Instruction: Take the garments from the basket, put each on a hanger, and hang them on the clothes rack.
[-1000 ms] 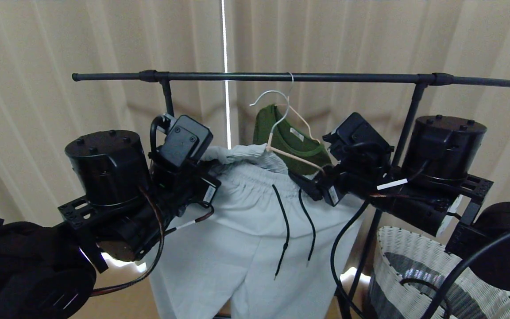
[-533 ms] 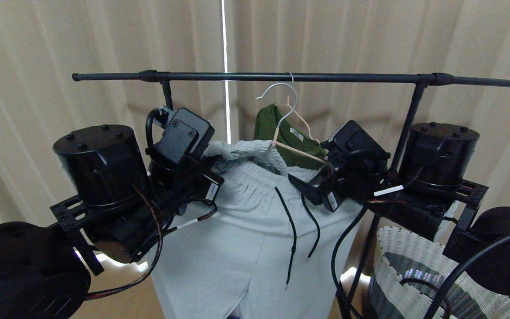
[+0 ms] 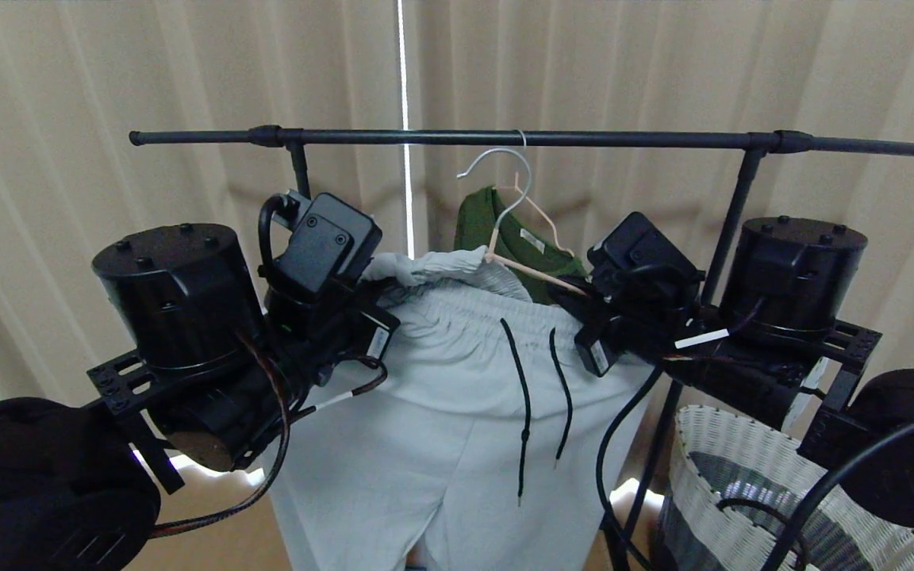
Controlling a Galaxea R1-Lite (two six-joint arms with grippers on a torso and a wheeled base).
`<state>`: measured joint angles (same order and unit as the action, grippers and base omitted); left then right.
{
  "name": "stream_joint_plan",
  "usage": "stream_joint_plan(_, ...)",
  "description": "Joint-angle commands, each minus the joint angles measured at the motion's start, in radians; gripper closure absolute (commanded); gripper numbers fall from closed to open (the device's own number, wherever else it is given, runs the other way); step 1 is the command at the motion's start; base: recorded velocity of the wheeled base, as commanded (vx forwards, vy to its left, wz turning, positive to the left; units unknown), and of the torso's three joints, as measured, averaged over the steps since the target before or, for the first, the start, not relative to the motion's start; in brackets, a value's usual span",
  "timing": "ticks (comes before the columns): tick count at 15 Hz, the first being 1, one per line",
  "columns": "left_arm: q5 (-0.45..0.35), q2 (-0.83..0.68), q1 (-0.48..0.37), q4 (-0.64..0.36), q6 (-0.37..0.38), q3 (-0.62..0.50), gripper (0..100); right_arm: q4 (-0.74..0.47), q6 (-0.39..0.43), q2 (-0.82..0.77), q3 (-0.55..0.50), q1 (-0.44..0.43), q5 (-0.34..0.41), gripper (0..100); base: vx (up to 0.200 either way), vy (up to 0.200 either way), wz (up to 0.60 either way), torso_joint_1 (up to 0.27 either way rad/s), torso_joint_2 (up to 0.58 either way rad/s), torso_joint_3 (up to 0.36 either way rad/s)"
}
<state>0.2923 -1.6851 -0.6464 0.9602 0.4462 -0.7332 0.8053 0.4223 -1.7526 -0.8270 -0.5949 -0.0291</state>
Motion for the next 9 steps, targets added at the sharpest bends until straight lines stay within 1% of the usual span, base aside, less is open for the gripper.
stream_joint_plan(1, -0.001, -0.001, 0.002, 0.0, -0.001, 0.005, 100, 0.003, 0.0, 0.002, -0.001, 0.0, 0.0, 100, 0.0, 0.0, 0.0, 0.0, 0.0, 0.0)
stream_joint_plan(4, -0.001, 0.004, 0.002, -0.001, -0.004, 0.021, 100, 0.003, -0.002, 0.013, 0.0, 0.0, -0.006, 100, 0.0, 0.0, 0.0, 0.0, 0.0, 0.0)
stream_joint_plan(5, -0.002, 0.004, 0.002, -0.001, -0.012, 0.024, 0, 0.005, -0.004, 0.013, 0.0, 0.0, -0.017, 100, 0.0, 0.0, 0.0, 0.0, 0.0, 0.0)
stream_joint_plan(8, -0.028, 0.005, 0.001, -0.003, -0.04, 0.028, 0, 0.005, -0.004, 0.022, 0.0, 0.001, -0.02, 100, 0.0, 0.0, 0.0, 0.0, 0.0, 0.0)
stream_joint_plan(9, -0.056, 0.016, -0.001, -0.003, -0.055, 0.04, 0, 0.003, -0.004, 0.03, 0.005, 0.015, -0.023, 100, 0.0, 0.0, 0.0, 0.0, 0.0, 0.0)
